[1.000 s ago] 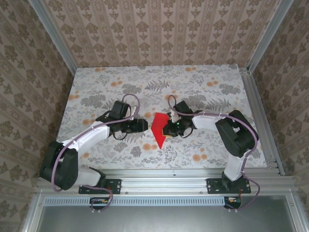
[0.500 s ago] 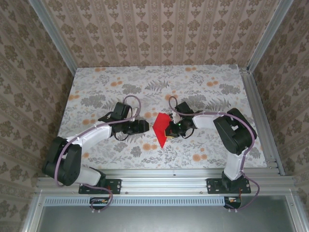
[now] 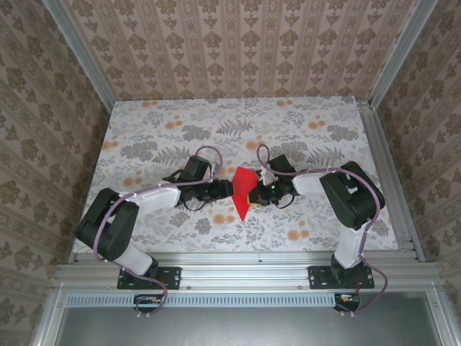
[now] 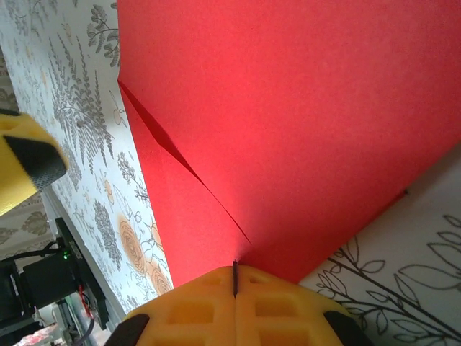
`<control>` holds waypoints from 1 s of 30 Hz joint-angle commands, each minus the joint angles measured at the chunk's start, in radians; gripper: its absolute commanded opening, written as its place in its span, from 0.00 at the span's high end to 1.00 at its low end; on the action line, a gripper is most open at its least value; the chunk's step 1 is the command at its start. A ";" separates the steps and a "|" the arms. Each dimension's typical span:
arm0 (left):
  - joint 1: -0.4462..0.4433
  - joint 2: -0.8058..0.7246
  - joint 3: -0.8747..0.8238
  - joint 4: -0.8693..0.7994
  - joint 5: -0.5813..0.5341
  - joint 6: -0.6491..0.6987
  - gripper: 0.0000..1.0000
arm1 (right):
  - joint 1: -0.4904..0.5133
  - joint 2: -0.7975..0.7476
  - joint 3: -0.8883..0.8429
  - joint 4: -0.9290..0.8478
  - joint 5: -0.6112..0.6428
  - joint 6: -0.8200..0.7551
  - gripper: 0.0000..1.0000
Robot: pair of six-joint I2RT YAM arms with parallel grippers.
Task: Fold a paper plane with a square sheet of paper (pick it up from the middle)
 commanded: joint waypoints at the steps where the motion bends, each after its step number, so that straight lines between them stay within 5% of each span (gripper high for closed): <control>1: -0.024 0.033 -0.009 0.081 -0.072 -0.089 0.44 | -0.016 0.029 -0.047 -0.039 0.063 -0.002 1.00; 11: -0.076 0.139 0.018 0.184 -0.137 -0.181 0.47 | -0.030 0.040 -0.089 0.024 0.038 0.010 1.00; 30: -0.084 0.149 0.089 0.134 -0.146 -0.150 0.53 | -0.036 0.054 -0.105 0.059 0.020 0.018 1.00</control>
